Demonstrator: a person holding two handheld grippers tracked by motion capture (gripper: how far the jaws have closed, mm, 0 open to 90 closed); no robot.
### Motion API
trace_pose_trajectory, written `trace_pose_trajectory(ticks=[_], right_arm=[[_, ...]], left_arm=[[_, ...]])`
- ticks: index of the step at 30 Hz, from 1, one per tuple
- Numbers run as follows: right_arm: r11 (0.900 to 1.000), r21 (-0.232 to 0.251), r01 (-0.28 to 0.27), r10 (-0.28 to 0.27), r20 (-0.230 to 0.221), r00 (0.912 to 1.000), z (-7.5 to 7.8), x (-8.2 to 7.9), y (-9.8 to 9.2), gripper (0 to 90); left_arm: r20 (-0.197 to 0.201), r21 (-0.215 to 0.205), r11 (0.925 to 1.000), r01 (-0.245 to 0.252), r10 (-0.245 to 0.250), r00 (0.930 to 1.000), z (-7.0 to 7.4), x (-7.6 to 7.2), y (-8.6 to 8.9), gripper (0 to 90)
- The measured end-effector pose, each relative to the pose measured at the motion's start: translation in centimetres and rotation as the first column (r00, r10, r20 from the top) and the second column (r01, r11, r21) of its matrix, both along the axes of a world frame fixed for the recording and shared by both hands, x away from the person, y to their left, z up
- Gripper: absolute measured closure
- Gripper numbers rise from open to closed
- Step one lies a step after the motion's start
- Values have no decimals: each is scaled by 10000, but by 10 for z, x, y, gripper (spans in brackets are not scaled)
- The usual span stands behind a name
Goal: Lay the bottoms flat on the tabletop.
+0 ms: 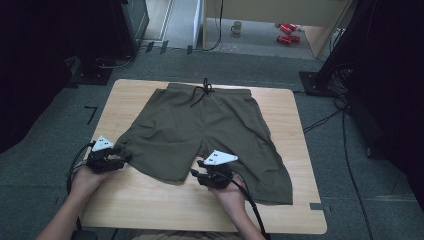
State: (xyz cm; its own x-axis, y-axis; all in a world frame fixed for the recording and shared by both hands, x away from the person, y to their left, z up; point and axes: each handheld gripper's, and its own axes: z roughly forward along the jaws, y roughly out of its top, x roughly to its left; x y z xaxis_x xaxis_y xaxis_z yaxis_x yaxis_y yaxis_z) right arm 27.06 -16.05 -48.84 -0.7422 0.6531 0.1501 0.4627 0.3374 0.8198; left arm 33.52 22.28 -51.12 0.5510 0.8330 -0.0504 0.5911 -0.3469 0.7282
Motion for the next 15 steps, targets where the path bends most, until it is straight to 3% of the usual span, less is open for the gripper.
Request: trace_pose_trajectory(ticks=[4, 6, 15], right_arm=[[9993, 12, -366, 367, -185, 9992, -6, 0, 19, 526], [9980, -72, -632, 630, -263, 9977, -12, 1, 34, 515], [9929, -357, -1136, 1117, -515, 9924, -26, 0, 56, 478]], left_arm=[[36, -53, 10000, 71, -71, 10000, 0, -4, -1, 497], [-50, -184, 9998, 37, -38, 10000, 0, -5, 0, 589], [-267, -235, 9993, 288, -295, 9992, 2, -7, -4, 786]])
